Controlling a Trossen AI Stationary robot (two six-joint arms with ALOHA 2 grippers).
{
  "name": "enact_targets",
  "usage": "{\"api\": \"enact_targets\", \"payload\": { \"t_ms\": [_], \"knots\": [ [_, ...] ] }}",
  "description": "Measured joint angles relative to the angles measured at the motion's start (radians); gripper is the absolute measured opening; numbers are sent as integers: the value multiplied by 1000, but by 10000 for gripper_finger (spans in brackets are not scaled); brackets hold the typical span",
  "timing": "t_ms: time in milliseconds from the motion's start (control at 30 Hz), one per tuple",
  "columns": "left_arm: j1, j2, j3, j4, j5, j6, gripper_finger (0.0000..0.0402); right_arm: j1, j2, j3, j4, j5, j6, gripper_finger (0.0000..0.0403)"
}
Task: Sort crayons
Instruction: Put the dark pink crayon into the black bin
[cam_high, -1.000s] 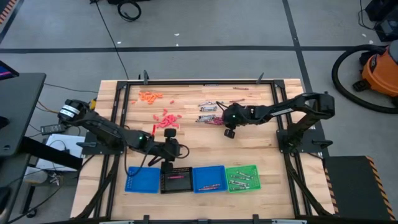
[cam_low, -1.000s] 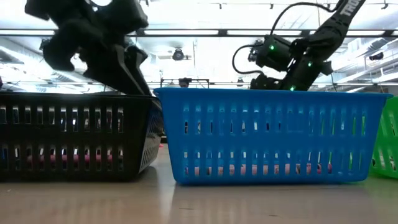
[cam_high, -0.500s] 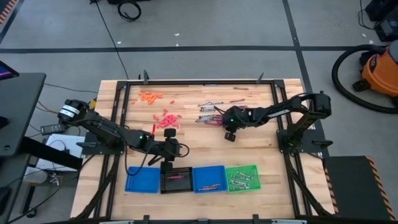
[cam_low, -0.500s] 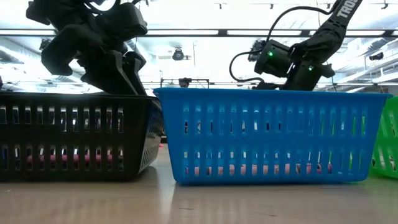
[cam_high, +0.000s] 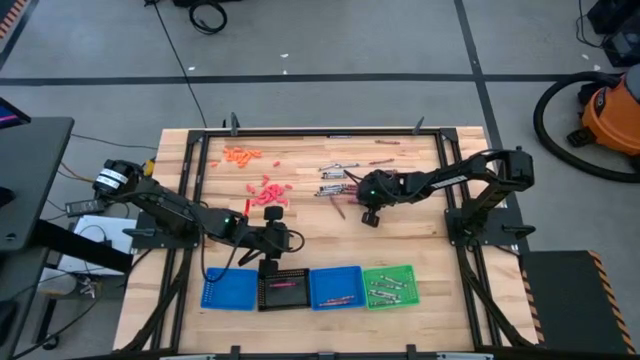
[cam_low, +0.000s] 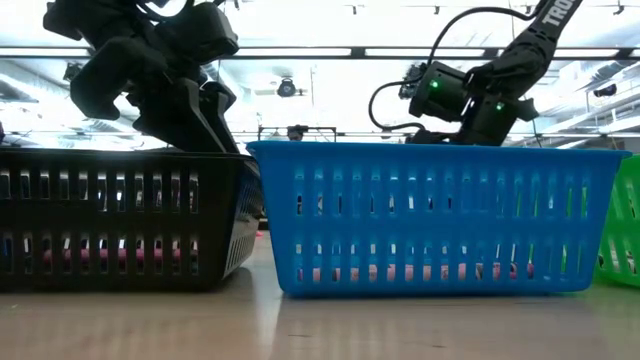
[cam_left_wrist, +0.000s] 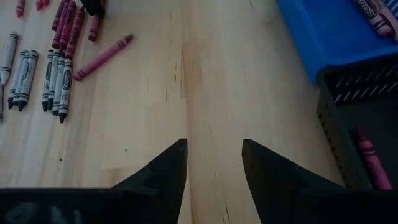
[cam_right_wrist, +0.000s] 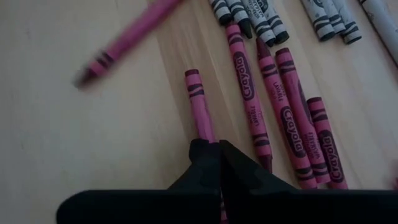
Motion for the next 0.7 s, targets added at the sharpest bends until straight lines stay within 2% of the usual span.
{"api": "enact_targets", "payload": {
  "t_ms": [367, 700],
  "knots": [
    [27, 0, 0, 15, -6, -62, 165, 7, 7, 83, -64, 0, -26, 6],
    [101, 1, 0, 58, 4, -14, 165, 97, 5, 185, -48, -2, -33, 5]
  ]
}}
